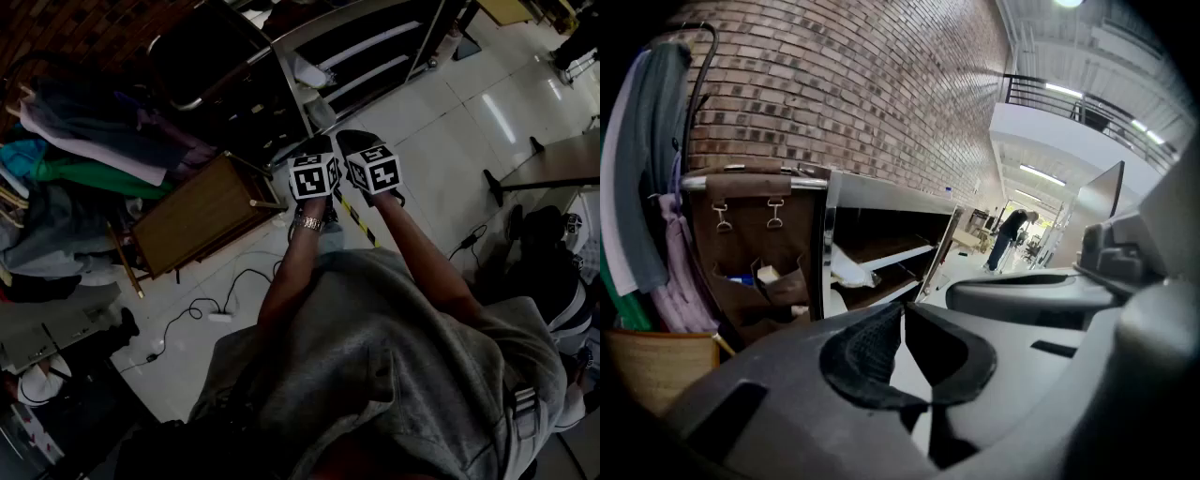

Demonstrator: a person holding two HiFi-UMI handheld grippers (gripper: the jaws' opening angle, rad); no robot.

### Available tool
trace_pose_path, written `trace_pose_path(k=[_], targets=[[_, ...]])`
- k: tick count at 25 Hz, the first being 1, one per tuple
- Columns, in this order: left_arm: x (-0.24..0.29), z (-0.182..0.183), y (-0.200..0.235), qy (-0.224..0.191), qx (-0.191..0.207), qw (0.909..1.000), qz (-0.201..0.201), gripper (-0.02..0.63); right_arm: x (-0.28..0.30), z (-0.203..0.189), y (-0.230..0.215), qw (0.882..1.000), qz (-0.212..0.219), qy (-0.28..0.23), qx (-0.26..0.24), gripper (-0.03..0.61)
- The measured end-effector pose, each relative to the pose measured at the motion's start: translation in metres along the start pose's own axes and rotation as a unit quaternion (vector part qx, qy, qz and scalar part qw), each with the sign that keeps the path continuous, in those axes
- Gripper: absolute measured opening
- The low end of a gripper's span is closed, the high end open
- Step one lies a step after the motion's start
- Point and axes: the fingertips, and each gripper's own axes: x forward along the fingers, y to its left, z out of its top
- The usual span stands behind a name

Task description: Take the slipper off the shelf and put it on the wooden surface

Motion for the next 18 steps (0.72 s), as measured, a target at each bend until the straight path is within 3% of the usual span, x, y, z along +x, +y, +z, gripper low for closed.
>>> trace_pose_path(k=[5,8,11,14,18], targets=[[0.035,0.023,0.03,0.022,0.002,0.9998,0.003,0.017,0.048,0.045,-0.022,1.0,-0.011,-0.007,-0.018,0.067],[0.051,0.026,0.034,0.032,-0.012,0.9994,-0.005,0.017,0.067,0.047,-0.042,0.999,0.0,-0.007,0.037,0.104],[0.064,0.031,0.039,0.038,-0.021,0.999,-0.007,0.017,0.098,0.039,-0.078,0.993,0.002,-0.007,0.115,0.224],[0.068,0.034,0.044,0.043,-0.026,0.9987,-0.004,0.017,0.146,0.018,-0.118,0.977,0.009,-0.005,0.213,0.301],[0.069,0.024,0.06,0.054,-0.043,0.9975,0.011,0.017,0.226,-0.027,-0.157,0.936,0.027,0.005,0.351,0.463]])
